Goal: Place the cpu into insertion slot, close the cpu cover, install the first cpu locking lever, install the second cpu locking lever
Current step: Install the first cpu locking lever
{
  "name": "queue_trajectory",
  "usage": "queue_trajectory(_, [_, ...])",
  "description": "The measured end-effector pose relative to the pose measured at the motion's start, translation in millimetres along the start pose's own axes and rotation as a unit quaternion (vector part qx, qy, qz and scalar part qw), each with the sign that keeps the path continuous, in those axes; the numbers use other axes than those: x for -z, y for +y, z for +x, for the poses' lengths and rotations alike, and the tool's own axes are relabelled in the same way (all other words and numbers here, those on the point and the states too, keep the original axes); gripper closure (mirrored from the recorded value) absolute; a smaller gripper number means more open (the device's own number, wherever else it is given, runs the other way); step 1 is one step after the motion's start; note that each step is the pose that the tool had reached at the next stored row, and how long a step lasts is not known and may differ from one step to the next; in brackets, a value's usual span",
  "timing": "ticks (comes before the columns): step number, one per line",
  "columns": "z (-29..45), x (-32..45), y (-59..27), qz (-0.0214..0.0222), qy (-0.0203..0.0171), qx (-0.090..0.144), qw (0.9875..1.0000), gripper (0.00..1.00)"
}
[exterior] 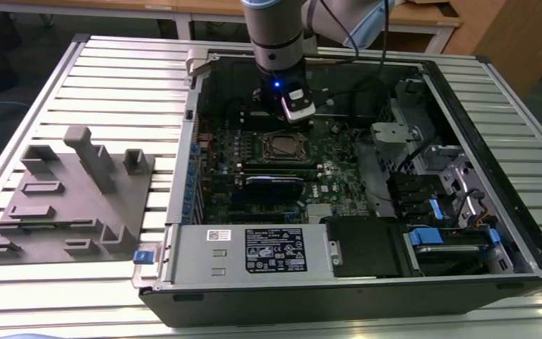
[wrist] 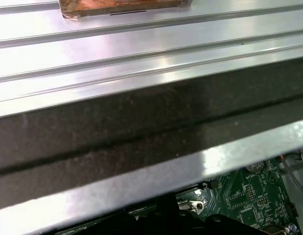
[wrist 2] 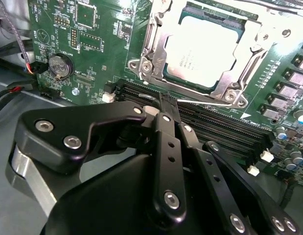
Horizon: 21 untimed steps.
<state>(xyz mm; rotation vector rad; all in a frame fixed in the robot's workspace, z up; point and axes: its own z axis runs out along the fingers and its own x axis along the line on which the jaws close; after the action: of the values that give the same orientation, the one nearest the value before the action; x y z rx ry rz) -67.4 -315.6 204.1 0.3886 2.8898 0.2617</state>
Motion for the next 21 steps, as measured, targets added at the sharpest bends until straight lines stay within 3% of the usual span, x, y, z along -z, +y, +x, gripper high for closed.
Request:
queue_trajectory(5, [0.8,-0.9,0.2,-0.0017,-0.0039,0.0,1.0,0.89])
queue_trajectory(21, [1.8,-2.4,1.8,-0.004,-0.0039,0.0,1.0,0.89])
